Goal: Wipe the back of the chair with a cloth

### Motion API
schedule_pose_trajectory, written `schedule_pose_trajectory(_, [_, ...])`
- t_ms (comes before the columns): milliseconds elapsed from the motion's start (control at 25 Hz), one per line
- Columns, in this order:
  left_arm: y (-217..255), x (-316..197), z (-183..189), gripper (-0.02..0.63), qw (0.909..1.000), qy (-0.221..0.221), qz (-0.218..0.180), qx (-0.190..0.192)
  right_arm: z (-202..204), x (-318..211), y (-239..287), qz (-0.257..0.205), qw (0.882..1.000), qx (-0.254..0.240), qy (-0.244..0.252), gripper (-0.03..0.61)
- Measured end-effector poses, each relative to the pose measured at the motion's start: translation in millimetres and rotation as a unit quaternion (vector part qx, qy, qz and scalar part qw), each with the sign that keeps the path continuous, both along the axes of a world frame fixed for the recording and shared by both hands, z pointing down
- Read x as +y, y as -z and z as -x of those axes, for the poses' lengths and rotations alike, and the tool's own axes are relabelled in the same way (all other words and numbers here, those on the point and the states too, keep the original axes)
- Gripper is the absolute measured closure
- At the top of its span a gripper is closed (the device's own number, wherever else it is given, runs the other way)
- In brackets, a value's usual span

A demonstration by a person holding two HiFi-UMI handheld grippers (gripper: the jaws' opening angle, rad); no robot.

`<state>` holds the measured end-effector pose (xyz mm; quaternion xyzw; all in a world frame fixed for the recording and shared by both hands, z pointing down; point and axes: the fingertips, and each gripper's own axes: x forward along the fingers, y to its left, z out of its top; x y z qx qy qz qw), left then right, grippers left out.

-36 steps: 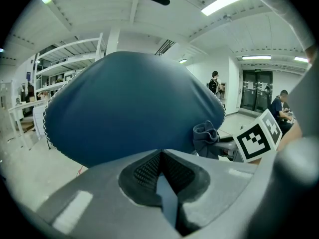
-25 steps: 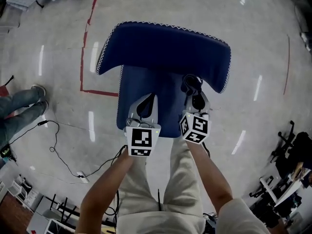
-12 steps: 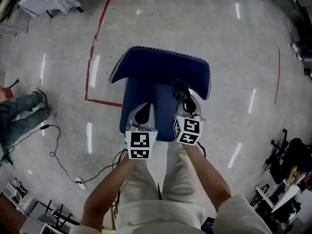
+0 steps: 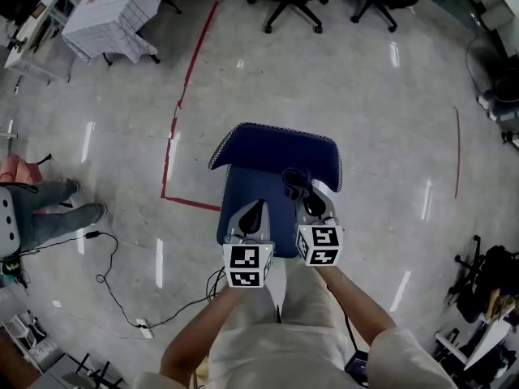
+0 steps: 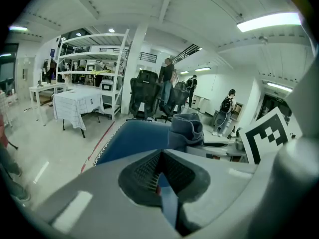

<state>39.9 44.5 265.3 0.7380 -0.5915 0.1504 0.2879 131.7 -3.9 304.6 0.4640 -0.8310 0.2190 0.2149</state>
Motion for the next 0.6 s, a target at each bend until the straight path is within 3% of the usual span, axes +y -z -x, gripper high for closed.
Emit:
schedule_pose_trajectory(400, [89.0, 3.5, 21.7, 0.612, 0.9992, 0.006, -0.037, -0.016, 22.6, 21.1, 94.4, -0.029, 0.999, -0.010, 0.044, 0.508])
schedule_pose_trajectory(600, [124.8, 13.3, 20.5, 0.612, 0.9980, 0.009, -0.053, -0.032, 17.5, 29.7, 124.6, -0.010, 0.998, -0.031, 0.049, 0.508])
